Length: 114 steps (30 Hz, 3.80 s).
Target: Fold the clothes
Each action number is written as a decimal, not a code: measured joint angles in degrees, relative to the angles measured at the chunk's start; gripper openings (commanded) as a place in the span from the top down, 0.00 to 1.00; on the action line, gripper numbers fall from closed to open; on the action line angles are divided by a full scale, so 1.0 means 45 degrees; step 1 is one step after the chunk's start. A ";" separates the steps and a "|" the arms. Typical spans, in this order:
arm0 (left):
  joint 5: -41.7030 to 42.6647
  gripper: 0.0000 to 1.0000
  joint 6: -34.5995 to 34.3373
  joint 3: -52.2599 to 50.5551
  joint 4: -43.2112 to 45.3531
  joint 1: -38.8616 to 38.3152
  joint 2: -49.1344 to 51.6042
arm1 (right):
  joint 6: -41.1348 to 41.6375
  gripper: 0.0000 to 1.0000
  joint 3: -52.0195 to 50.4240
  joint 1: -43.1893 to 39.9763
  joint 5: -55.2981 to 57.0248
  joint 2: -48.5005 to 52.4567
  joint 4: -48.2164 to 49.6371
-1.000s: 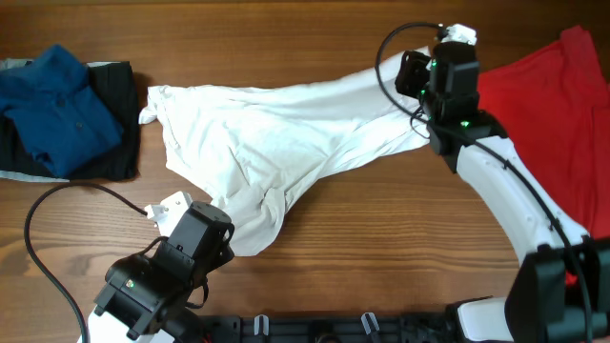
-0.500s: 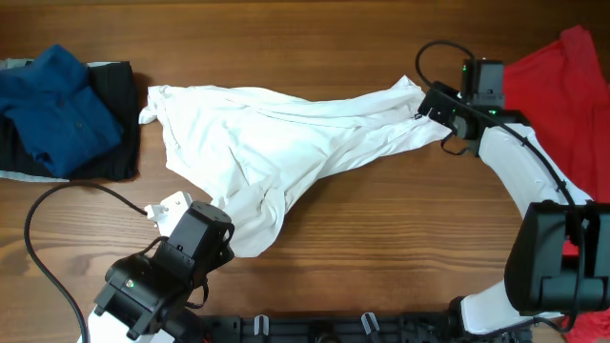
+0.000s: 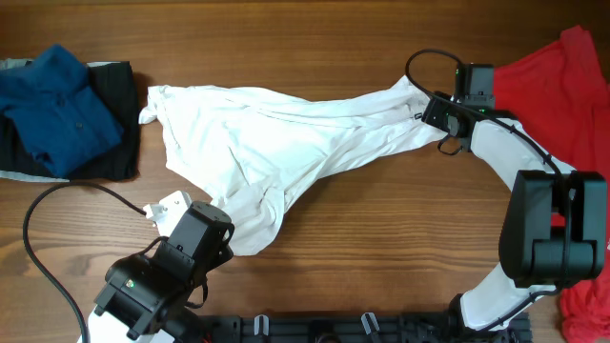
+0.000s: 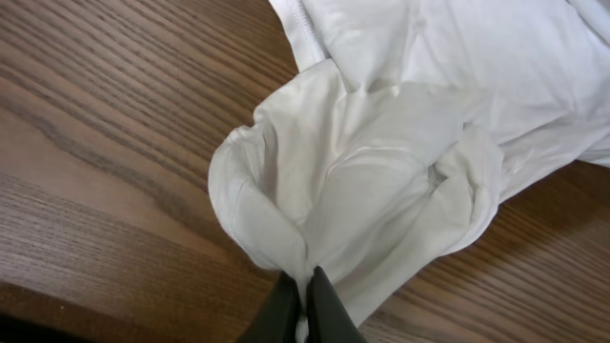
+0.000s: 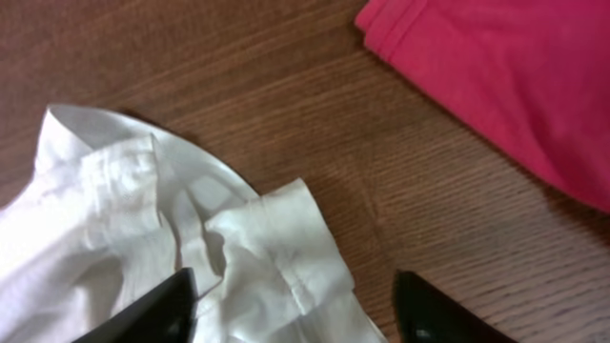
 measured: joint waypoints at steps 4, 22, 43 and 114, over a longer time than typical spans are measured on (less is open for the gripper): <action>-0.0039 0.96 0.0000 0.0000 0.0019 0.0000 0.0000 | -0.0189 0.46 0.0000 0.0000 0.0083 0.0000 0.0019; -0.0039 0.96 -0.0005 0.0000 0.0053 0.0000 0.0000 | -0.0525 0.80 0.0000 0.0010 -0.0044 0.1146 0.0690; -0.0325 0.96 -0.0005 -0.0024 0.1005 0.0049 0.0000 | 0.0884 0.09 -0.0019 0.0010 0.1001 -0.4979 -1.1982; -0.0228 0.96 -0.0005 -0.0024 0.1248 0.0049 0.0000 | 0.8043 0.23 -0.3619 0.0000 -0.1753 -0.5906 -0.7529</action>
